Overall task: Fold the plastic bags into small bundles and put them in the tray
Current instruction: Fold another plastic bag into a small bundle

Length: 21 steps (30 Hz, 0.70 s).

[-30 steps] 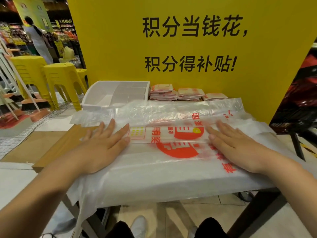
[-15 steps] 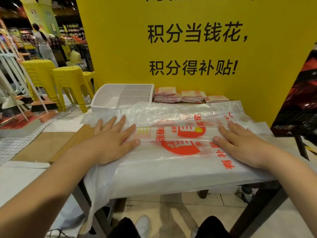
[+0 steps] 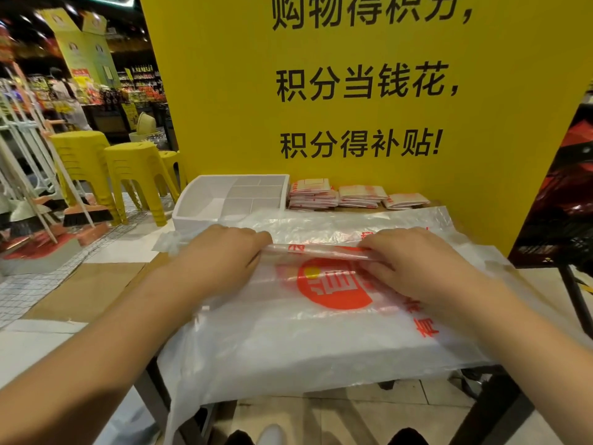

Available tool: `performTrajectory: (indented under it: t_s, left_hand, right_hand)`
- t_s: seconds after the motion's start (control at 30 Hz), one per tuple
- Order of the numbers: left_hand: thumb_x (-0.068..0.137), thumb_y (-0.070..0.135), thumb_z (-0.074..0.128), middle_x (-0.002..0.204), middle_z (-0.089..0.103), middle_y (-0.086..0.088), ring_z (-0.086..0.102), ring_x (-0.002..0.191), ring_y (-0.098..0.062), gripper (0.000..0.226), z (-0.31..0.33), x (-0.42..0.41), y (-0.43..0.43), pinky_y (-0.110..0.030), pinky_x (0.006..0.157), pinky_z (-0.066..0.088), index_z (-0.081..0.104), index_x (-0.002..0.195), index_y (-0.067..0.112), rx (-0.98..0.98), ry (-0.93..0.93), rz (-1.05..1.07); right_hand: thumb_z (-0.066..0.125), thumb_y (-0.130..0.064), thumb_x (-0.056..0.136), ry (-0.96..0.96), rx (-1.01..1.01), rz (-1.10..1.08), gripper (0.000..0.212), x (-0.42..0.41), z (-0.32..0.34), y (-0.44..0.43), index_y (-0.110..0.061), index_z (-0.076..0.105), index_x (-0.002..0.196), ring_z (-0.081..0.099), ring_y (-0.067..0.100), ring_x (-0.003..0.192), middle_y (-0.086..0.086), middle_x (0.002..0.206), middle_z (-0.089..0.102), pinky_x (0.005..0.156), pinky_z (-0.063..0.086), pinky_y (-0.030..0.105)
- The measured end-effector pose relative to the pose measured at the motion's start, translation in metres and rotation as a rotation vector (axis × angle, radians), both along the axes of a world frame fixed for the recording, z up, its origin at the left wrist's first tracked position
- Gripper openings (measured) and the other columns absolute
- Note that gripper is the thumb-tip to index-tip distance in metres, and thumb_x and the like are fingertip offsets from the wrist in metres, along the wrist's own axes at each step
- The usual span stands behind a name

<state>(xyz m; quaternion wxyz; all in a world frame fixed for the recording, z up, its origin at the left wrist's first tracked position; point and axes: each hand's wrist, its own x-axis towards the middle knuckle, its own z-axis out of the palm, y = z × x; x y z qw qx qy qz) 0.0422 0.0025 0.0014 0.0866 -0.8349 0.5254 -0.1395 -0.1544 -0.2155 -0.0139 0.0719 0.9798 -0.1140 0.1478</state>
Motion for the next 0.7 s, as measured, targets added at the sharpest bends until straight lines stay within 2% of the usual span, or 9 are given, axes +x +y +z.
performTrajectory:
  t_s: [0.07,0.17,0.27,0.37,0.4,0.47,0.57,0.63,0.7]
  left_hand:
    - [0.104,0.029,0.034,0.110,0.066,0.005,0.061,0.103,-0.026,0.024,0.010,0.008,-0.003,-0.037,0.092,0.038,0.052,0.119,0.030,-0.059,-0.022,0.000]
    - [0.100,0.024,0.045,0.122,0.064,0.004,0.056,0.117,-0.023,0.027,0.028,0.013,-0.003,-0.050,0.112,0.029,0.056,0.124,0.029,-0.329,-0.050,-0.039]
    - [0.096,0.016,0.054,0.126,0.060,0.000,0.051,0.121,-0.025,0.030,0.038,-0.020,0.007,-0.049,0.106,0.034,0.060,0.125,0.022,-0.669,-0.056,-0.164]
    - [0.098,0.025,0.054,0.121,0.055,0.012,0.053,0.114,-0.008,0.028,0.031,-0.077,0.018,-0.030,0.092,0.045,0.058,0.126,0.028,-0.851,0.260,-0.249]
    - [0.098,0.029,0.055,0.118,0.056,0.017,0.055,0.110,-0.001,0.028,0.025,-0.097,0.021,-0.022,0.087,0.046,0.057,0.126,0.032,-0.880,0.416,-0.240]
    - [0.096,0.031,0.058,0.109,0.062,0.019,0.060,0.102,0.001,0.027,0.014,-0.130,0.026,-0.012,0.077,0.046,0.057,0.121,0.042,-0.915,0.774,-0.223]
    - [0.096,0.038,0.060,0.104,0.064,0.018,0.067,0.095,-0.007,0.028,-0.006,-0.163,0.032,-0.027,0.081,0.054,0.054,0.117,0.055,-0.867,1.154,-0.213]
    - [0.087,0.059,0.058,0.111,0.063,0.024,0.067,0.100,-0.006,0.038,-0.021,-0.177,0.035,-0.039,0.089,0.056,0.044,0.122,0.067,-0.839,1.275,-0.175]
    - [0.077,0.069,0.055,0.117,0.063,0.031,0.065,0.105,0.000,0.052,-0.035,-0.187,0.039,-0.035,0.095,0.051,0.035,0.124,0.074,-0.836,1.416,-0.120]
  right_hand:
    - [0.046,-0.047,0.099,-0.020,0.009,-0.011,0.020,0.001,0.009,0.002,-0.030,0.056,0.105,0.061,0.020,0.095,-0.010,0.101,0.065,0.067,0.040,0.034]
    - [0.052,-0.035,0.097,0.015,0.231,-0.037,0.014,-0.001,0.029,0.001,-0.026,0.053,0.086,0.057,0.016,0.078,-0.012,0.081,0.061,0.057,0.038,0.032]
    - [0.061,-0.034,0.093,0.003,0.480,-0.050,0.005,-0.004,0.052,0.000,-0.030,0.061,0.090,0.063,0.014,0.081,-0.012,0.083,0.066,0.065,0.047,0.033]
    - [0.067,-0.033,0.092,-0.059,0.830,-0.078,0.012,-0.008,0.066,0.007,-0.023,0.071,0.098,0.071,0.022,0.080,0.002,0.089,0.075,0.071,0.058,0.041]
    - [0.068,-0.029,0.093,-0.074,0.995,-0.070,0.014,-0.009,0.071,0.012,-0.017,0.071,0.100,0.070,0.024,0.078,0.010,0.092,0.075,0.071,0.057,0.040]
    - [0.067,-0.020,0.094,-0.115,1.257,-0.036,0.015,-0.013,0.078,0.023,-0.005,0.069,0.097,0.065,0.027,0.079,0.022,0.098,0.072,0.075,0.053,0.040]
    - [0.063,-0.016,0.094,-0.259,1.473,-0.049,0.009,-0.016,0.077,0.040,-0.009,0.069,0.094,0.067,0.024,0.069,0.017,0.086,0.070,0.062,0.055,0.031]
    - [0.059,-0.016,0.095,-0.388,1.630,-0.104,0.011,-0.016,0.071,0.053,-0.006,0.065,0.097,0.066,0.020,0.054,0.012,0.070,0.070,0.049,0.054,0.027]
    - [0.054,-0.011,0.098,-0.505,1.753,-0.113,0.010,-0.016,0.061,0.065,-0.007,0.063,0.096,0.065,0.014,0.047,0.005,0.059,0.068,0.043,0.053,0.023]
